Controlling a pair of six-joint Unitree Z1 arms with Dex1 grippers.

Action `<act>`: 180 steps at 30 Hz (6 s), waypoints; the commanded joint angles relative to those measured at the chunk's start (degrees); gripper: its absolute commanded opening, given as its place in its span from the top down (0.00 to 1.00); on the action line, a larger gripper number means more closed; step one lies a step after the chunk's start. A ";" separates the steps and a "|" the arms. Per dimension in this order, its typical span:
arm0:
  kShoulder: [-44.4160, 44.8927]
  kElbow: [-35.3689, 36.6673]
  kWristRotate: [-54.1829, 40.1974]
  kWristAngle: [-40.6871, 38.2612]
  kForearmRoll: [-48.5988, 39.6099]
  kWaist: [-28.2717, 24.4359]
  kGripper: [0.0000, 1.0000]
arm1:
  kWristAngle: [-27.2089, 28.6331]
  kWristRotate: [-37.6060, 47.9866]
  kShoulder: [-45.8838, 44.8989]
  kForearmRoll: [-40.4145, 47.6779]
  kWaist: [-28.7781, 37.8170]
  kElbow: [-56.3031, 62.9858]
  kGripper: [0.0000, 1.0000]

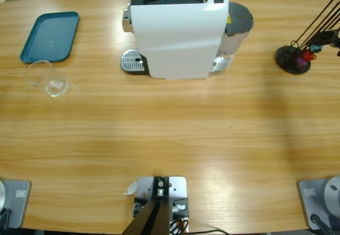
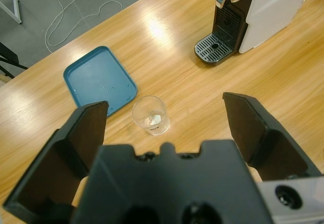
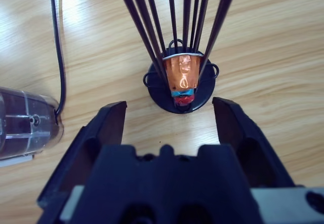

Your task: Pour coffee

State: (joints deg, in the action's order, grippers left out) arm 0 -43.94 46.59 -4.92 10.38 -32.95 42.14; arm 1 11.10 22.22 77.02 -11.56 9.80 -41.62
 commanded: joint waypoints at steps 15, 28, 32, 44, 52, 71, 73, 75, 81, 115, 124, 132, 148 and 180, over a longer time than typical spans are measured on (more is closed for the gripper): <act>-0.09 -2.51 -0.27 0.43 0.10 0.49 0.02 | 2.17 -0.60 3.20 2.95 -2.33 1.51 0.40; -0.26 -2.65 -0.27 0.34 0.25 0.49 0.02 | 2.44 -0.56 4.82 4.23 -2.36 1.45 0.41; -0.53 -2.73 -0.27 0.34 0.52 0.49 0.02 | 2.79 -0.51 5.66 4.99 -2.41 1.89 0.50; -0.18 -2.82 -0.27 0.34 0.52 0.47 0.02 | 3.16 -0.33 7.14 6.02 -2.59 1.72 0.53; -0.26 -3.00 -0.27 0.31 0.78 0.49 0.02 | 4.04 -0.25 6.91 6.11 -2.68 1.98 0.66; 0.39 -3.17 -0.27 0.25 0.96 0.49 0.02 | 4.46 -0.65 6.12 6.11 -2.68 2.60 1.00; 0.37 -3.28 -0.27 0.25 1.10 0.49 0.02 | 4.48 -0.77 5.54 6.02 -2.68 2.54 1.00; 0.42 -3.35 -0.27 0.34 1.22 0.49 0.02 | 4.58 -0.97 5.07 5.81 -2.68 2.49 1.00; 0.46 -3.44 -0.27 0.32 1.31 0.49 0.02 | 4.72 -2.23 2.31 1.47 -2.59 -0.50 1.00; -2.46 -4.74 0.78 -0.85 2.33 0.49 0.03 | -5.65 -33.12 -18.21 -32.05 34.90 -19.55 1.00; -0.28 -6.83 1.05 -4.12 3.12 0.49 0.03 | -17.06 -45.37 -7.48 -32.16 46.01 -25.42 1.00; -0.48 -8.97 1.05 -4.67 5.35 0.49 0.05 | -19.10 -54.05 9.07 -35.16 46.37 -38.96 1.00; -1.79 -9.50 1.05 -4.67 6.32 0.40 0.05 | -14.97 -58.82 30.99 -37.94 46.05 -61.26 1.00; -2.02 -10.20 1.22 -5.46 7.00 0.40 0.05 | -13.21 -63.09 41.93 -40.38 36.17 -75.98 1.00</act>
State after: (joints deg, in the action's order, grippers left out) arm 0 -44.85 38.49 -4.23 5.76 -26.60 42.22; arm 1 -1.91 -40.33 114.71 -50.86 46.78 -115.94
